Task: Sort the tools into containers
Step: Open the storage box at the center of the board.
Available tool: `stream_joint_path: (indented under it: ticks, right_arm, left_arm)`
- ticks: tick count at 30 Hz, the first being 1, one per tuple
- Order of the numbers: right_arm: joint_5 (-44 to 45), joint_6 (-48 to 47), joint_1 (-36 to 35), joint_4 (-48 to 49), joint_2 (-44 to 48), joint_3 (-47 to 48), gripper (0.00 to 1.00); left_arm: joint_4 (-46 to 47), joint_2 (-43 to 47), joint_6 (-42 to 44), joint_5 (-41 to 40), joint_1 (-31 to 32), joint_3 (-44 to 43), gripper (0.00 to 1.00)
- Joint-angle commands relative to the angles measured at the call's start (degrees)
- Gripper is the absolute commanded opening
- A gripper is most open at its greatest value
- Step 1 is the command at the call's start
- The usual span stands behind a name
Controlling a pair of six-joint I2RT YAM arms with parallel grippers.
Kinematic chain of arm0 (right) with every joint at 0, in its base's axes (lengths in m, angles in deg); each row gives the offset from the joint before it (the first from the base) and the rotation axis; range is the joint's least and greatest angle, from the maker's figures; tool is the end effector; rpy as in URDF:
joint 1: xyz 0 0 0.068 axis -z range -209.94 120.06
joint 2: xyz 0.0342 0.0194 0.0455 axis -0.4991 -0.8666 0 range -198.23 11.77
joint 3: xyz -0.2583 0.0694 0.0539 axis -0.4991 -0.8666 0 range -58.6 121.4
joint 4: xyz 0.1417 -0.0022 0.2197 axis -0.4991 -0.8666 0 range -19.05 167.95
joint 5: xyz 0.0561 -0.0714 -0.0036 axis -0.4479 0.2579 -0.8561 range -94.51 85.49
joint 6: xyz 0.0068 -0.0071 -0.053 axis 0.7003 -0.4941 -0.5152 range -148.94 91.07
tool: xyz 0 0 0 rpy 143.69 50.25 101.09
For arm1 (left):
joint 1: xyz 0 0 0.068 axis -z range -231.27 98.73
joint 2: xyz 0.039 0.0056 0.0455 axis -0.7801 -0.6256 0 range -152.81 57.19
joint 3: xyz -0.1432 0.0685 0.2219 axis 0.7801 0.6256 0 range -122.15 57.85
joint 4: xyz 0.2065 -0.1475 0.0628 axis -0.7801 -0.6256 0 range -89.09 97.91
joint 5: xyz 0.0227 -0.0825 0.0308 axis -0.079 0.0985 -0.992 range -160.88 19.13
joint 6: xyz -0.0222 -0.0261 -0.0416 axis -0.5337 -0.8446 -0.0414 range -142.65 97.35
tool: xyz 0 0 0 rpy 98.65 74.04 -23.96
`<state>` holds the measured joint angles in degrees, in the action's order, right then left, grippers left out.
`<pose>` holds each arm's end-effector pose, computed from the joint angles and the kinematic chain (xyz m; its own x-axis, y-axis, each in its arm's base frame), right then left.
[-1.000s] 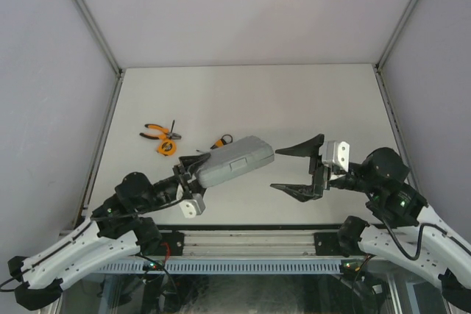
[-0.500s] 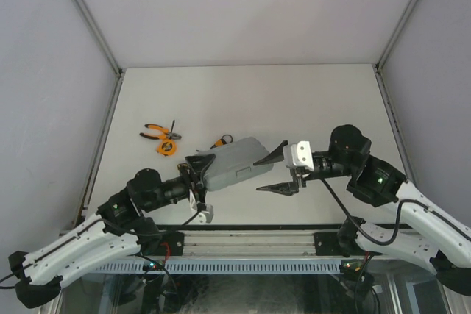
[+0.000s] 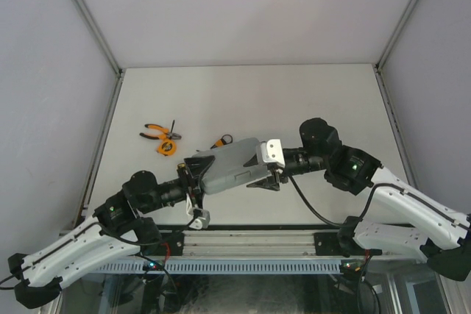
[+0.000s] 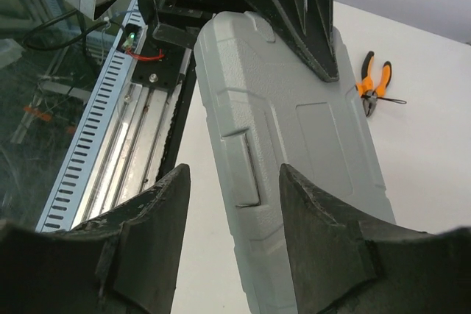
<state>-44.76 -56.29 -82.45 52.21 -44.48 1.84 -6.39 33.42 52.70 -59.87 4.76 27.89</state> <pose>0.1079 0.1785 0.3736 0.2477 -0.2533 -0.9351 -0.9655 -0.1448 -0.2165 0.0633 -0.1062 0.2906 0.8698 0.4086 -0.2765 0.3089 -0.0140 0.9510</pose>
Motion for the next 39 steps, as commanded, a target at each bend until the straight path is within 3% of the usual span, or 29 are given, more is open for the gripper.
stream_joint_path:
  ticks: [1, 19, 28, 39]
  right_arm:
    - [0.26, -1.43, -1.16, -0.54, -0.43, 2.50, 0.50]
    - [0.49, -1.00, -3.20, -3.09, -2.56, 2.48, 0.39]
    - [-2.13, 2.78, -3.68, -5.78, -4.51, 2.21, 0.23]
    - [0.60, 9.96, -10.54, -0.64, -0.85, -7.65, 0.21]
  left_arm:
    - [5.16, 1.03, 1.55, 0.99, 0.40, -3.23, 0.00]
    - [5.40, 1.07, 0.93, 0.81, 0.45, -3.27, 0.00]
    - [8.91, 1.36, -2.13, -2.23, 0.40, -2.92, 0.00]
    - [11.12, 1.23, -3.46, -7.16, 0.43, -3.10, 0.00]
